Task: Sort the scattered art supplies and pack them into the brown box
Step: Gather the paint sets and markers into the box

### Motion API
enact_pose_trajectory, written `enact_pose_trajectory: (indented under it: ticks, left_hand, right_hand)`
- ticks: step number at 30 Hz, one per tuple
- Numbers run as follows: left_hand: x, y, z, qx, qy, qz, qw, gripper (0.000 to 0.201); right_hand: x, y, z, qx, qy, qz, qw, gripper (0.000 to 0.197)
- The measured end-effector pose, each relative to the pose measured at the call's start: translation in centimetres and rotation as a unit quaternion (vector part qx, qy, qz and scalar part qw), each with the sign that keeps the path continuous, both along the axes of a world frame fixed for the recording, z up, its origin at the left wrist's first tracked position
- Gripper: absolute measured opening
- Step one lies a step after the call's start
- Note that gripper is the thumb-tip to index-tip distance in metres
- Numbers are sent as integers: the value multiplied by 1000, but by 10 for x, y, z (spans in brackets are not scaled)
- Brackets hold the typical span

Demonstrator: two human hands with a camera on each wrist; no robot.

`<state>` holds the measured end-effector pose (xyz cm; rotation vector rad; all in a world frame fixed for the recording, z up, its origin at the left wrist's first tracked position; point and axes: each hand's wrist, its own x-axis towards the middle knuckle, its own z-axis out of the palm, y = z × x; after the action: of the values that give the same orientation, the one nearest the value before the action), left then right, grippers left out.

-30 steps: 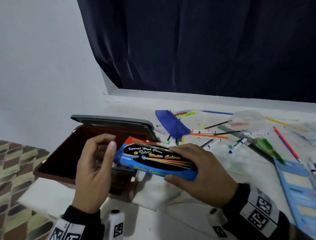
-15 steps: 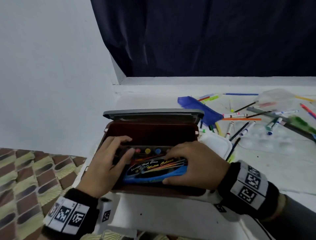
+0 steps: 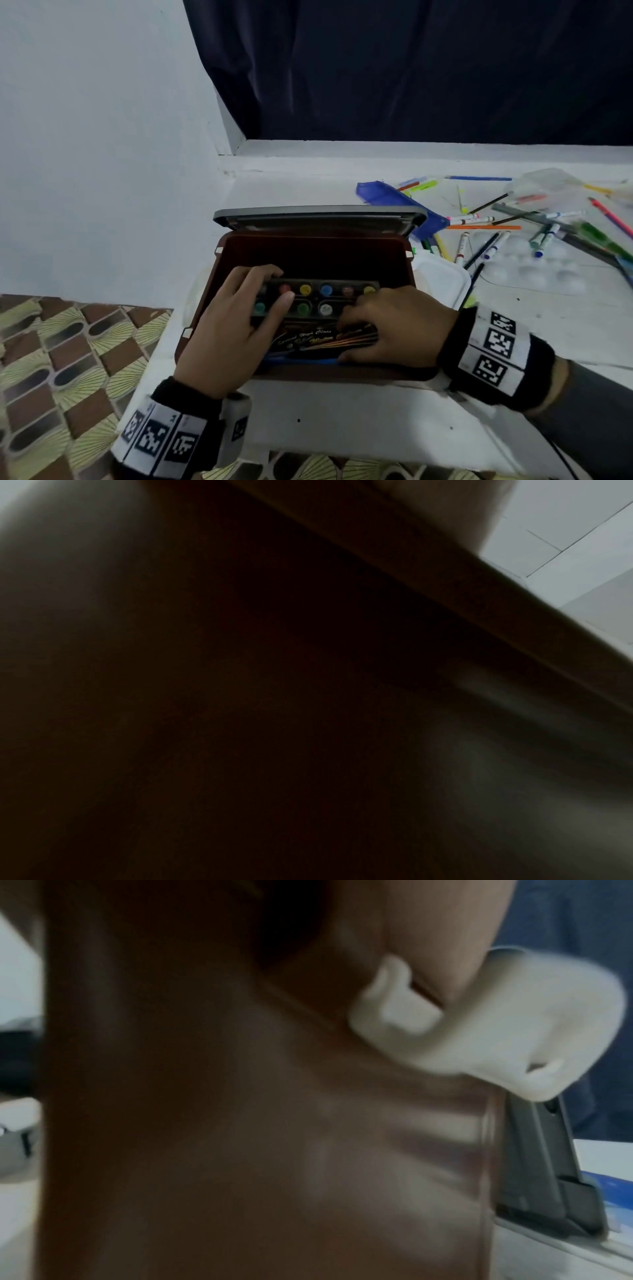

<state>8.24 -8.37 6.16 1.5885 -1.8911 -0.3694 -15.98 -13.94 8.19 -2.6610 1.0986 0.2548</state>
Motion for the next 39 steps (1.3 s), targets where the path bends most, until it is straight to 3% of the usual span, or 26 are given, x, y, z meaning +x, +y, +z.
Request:
enact_pose_trajectory:
  ticks: [6,20,26,29,32,36,39]
  left_hand:
    - [2,1,0,-4,19,-9,1000,32]
    - [7,2,1,0,22,-17,1000,24]
    - [5,-1,-2,1,1,-26,1000,35]
    - [7,0,-3,2,3,-25,1000,36]
    - [5,1,-1,0,6,-24,1000,33]
    - [-3,5,5,-10,23,-53,998,22]
    - [-21,8,15,-28,41,-69,996,15]
  right_hand:
    - [3,1,-3,-43,24,2,999,41]
    - [7,4,-8,-60,38,-21,997,41]
    - [6,1,-10,-73,28,-7,997,42]
    - [3,0,-14,-76,-43,-27,996,43]
    - [-1,0,-20,-62,-167,-68,982,38]
    - [-10,4,-17,0,-393,-109,913,21]
    - [-27,12,-6,-17,-494,-143,858,16]
